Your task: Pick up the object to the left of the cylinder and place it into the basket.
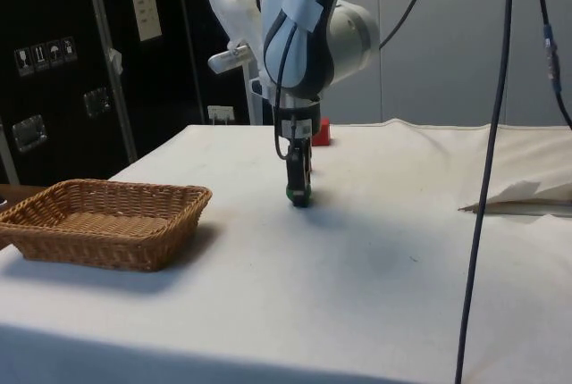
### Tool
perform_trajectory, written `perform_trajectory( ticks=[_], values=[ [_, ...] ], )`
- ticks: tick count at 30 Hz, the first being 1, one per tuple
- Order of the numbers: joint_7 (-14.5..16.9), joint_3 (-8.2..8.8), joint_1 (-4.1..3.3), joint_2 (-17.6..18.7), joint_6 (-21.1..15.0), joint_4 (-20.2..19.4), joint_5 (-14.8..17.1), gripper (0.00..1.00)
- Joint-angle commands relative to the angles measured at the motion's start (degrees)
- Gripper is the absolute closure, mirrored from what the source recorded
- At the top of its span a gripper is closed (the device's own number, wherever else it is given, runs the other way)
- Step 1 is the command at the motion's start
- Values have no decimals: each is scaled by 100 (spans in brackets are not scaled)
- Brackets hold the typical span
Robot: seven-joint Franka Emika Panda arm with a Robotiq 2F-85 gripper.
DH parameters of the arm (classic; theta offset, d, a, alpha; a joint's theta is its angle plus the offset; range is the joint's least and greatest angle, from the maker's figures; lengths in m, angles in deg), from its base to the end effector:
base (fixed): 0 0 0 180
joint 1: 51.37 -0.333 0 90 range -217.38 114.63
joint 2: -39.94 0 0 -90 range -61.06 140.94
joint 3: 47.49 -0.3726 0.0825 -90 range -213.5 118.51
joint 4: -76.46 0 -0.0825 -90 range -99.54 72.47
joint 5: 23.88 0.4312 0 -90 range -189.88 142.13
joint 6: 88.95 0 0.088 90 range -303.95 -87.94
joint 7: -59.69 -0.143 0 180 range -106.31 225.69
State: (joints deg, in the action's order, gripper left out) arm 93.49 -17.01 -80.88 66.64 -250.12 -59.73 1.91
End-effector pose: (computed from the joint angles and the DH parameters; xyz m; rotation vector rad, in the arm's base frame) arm 0.5414 -0.0465 0.1339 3.0325 0.3082 0.0776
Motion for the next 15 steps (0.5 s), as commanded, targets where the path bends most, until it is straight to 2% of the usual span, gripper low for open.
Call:
perform_trajectory(
  ticks=[1,3,4,5,6,12,13,14,15],
  values=[
    [86,-97,86,-29,-6,11,80,56],
    [92,-97,86,-29,-6,17,80,77],
    [6,0,0,6,6,0,0,87],
    [92,-97,86,-23,0,17,80,87],
    [92,-92,86,-23,0,17,74,100],
    [92,-92,86,-17,11,23,74,100],
    [6,0,6,11,23,11,0,100],
    [92,-92,86,-17,11,23,74,100],
    [92,-86,86,-17,11,23,69,100]
  ],
)
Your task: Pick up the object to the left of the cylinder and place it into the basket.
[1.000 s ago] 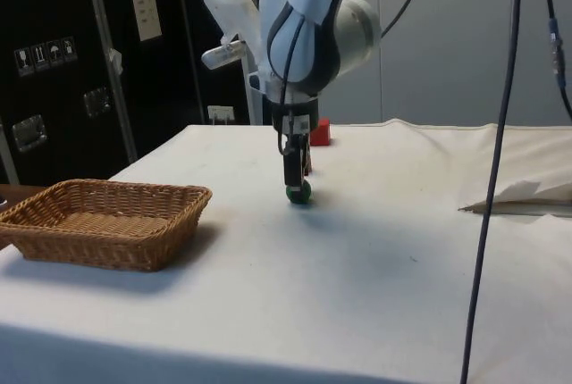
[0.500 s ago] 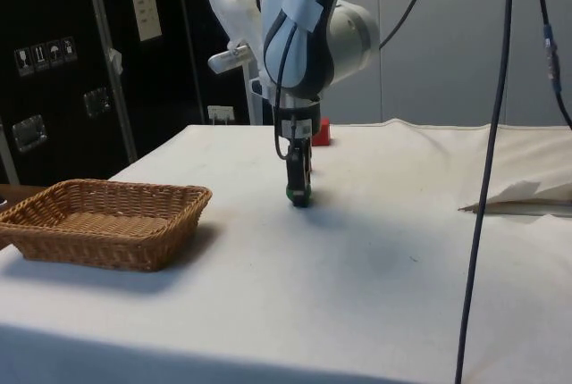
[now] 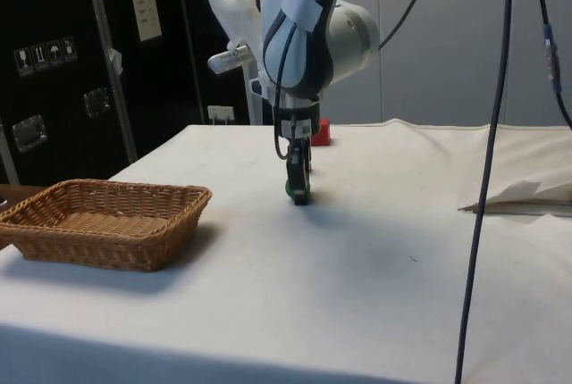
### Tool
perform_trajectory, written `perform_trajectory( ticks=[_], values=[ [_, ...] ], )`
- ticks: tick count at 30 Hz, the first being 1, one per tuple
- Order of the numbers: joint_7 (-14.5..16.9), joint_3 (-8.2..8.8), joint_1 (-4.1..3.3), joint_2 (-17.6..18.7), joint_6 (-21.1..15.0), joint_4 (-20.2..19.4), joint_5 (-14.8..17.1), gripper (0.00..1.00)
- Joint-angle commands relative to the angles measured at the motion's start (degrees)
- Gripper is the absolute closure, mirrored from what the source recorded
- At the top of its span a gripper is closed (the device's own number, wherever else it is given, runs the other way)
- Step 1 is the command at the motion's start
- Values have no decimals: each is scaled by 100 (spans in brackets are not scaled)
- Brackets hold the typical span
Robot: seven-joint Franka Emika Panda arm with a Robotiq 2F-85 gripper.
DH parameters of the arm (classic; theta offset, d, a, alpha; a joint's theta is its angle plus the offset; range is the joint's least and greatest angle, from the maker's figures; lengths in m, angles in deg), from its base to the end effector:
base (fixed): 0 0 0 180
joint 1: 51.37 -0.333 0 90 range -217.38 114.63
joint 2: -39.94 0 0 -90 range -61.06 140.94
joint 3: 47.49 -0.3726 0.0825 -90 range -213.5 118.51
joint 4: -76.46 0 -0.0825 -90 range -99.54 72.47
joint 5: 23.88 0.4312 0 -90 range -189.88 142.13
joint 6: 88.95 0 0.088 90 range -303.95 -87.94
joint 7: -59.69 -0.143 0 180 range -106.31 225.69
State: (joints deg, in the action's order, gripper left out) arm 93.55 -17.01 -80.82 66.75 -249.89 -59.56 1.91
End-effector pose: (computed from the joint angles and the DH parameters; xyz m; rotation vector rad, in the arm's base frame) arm 0.5420 -0.0468 0.1335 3.0334 0.3091 0.0738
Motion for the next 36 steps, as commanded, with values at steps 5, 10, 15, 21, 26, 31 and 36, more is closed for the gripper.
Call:
perform_trajectory(
  ticks=[5,10,15,21,26,31,36],
  values=[
    [-23,52,-29,-40,74,149,-40,100],
    [-52,86,-40,-40,126,246,-69,100],
    [-57,103,-46,-29,189,372,-74,100],
    [-74,109,-40,11,309,602,-80,100],
    [-80,115,-34,52,395,773,-74,100],
    [-86,126,-29,97,498,963,-69,100],
    [-103,143,-40,115,584,1106,-80,100]
  ],
)
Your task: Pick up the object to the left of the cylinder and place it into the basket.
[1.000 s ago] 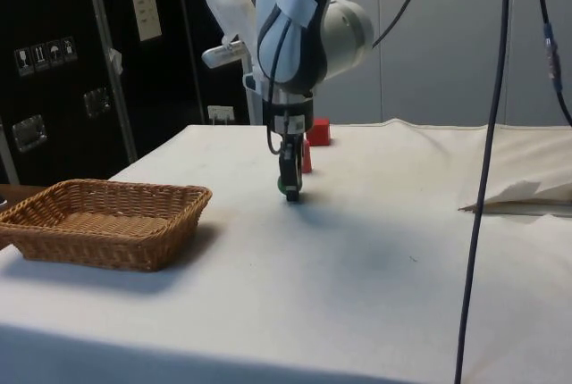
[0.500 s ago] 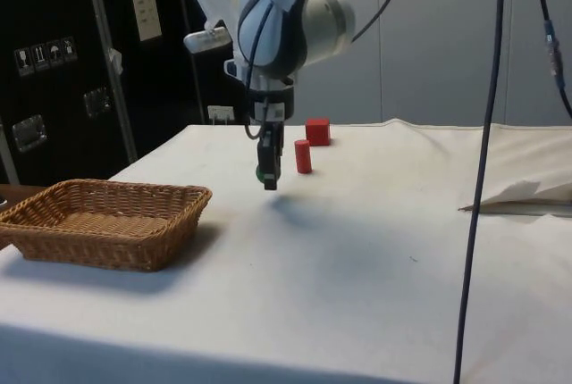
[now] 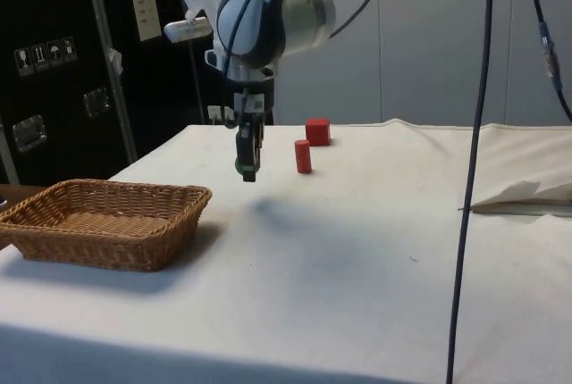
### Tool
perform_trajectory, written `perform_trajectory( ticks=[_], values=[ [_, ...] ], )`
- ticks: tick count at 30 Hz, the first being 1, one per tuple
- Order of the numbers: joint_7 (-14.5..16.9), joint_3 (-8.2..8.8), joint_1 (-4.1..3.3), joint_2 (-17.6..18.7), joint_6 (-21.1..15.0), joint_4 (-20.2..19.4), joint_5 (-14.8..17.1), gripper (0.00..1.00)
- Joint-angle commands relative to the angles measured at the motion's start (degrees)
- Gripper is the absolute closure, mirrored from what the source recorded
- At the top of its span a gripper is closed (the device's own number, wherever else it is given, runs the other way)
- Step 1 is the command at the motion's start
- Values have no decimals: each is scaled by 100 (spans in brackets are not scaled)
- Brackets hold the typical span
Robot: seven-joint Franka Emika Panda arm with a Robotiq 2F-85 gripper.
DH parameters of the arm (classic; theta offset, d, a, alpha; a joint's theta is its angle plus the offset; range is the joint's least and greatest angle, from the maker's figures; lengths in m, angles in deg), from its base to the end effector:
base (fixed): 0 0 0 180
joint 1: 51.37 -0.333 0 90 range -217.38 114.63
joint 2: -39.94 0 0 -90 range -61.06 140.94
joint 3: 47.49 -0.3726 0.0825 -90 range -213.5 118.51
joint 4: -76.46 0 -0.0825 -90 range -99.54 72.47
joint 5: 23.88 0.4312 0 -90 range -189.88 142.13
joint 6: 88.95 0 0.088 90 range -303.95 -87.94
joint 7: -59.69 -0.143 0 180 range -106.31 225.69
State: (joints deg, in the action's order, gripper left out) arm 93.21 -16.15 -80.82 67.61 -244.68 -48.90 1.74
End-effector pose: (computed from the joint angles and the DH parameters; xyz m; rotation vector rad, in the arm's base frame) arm 0.6196 -0.0349 0.1830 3.0394 0.3404 0.2111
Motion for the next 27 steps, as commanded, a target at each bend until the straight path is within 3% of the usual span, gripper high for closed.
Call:
perform_trajectory(
  ticks=[1,6,7,8,15,16,17,23,24,25,27],
  values=[
    [-69,63,-40,23,80,63,-63,100],
    [-92,109,-63,-6,212,189,-103,100],
    [-6,34,-6,-6,172,212,-6,100],
    [-97,138,-80,-29,275,241,-120,100],
    [-178,195,-109,-143,556,481,-241,100],
    [-80,103,-34,-166,504,470,-138,100],
    [-206,195,-109,-149,590,521,-264,100],
    [-424,138,-126,-103,768,831,-407,100],
    [-350,86,-86,-160,722,791,-350,100],
    [-458,126,-138,-86,791,882,-424,100],
    [-533,109,-155,-29,854,1037,-441,100]
  ],
)
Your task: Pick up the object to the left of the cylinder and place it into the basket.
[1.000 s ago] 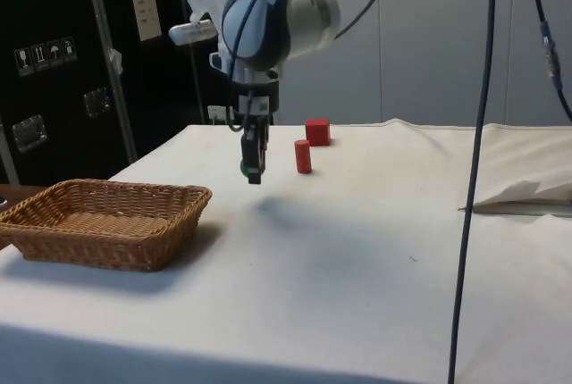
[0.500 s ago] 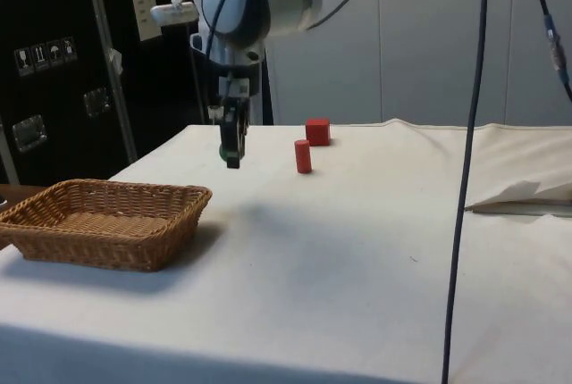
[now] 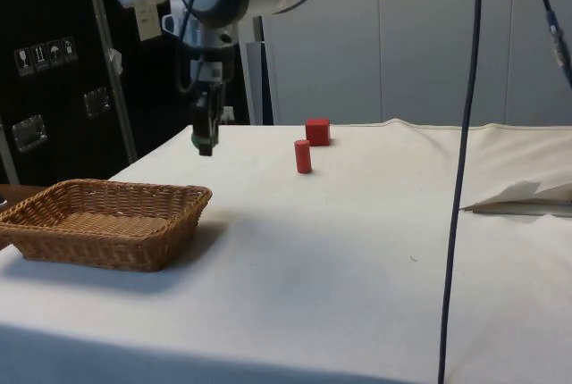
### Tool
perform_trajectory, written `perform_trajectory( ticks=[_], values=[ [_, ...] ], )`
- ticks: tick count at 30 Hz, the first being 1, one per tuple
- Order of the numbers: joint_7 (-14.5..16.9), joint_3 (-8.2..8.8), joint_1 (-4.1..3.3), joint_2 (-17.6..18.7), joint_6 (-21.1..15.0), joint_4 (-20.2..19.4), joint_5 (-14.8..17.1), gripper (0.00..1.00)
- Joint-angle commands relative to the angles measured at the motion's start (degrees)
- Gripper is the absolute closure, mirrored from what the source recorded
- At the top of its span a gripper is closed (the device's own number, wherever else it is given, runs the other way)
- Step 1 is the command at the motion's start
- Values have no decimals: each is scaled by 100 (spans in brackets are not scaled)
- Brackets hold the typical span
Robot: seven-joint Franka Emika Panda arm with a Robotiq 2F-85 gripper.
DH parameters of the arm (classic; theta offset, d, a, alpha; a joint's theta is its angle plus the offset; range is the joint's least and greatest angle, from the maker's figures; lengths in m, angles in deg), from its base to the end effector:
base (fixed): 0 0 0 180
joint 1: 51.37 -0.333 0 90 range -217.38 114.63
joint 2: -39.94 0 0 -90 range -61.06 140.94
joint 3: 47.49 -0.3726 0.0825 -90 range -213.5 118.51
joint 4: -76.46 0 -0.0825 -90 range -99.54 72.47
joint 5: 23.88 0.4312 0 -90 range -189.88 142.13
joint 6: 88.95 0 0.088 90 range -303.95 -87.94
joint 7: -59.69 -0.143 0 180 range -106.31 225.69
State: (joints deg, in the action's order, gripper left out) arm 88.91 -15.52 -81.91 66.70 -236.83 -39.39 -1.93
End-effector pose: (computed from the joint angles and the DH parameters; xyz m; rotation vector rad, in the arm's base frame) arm 0.6769 -0.0040 0.2465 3.0511 0.3786 0.2773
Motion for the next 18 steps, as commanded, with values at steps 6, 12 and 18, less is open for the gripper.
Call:
perform_trajectory(
  ticks=[6,12,18],
  values=[
    [-109,-6,-46,143,126,298,-6,100],
    [-361,-6,-132,418,350,796,-69,100],
    [-481,-52,-143,636,476,1192,-57,100]
  ],
)
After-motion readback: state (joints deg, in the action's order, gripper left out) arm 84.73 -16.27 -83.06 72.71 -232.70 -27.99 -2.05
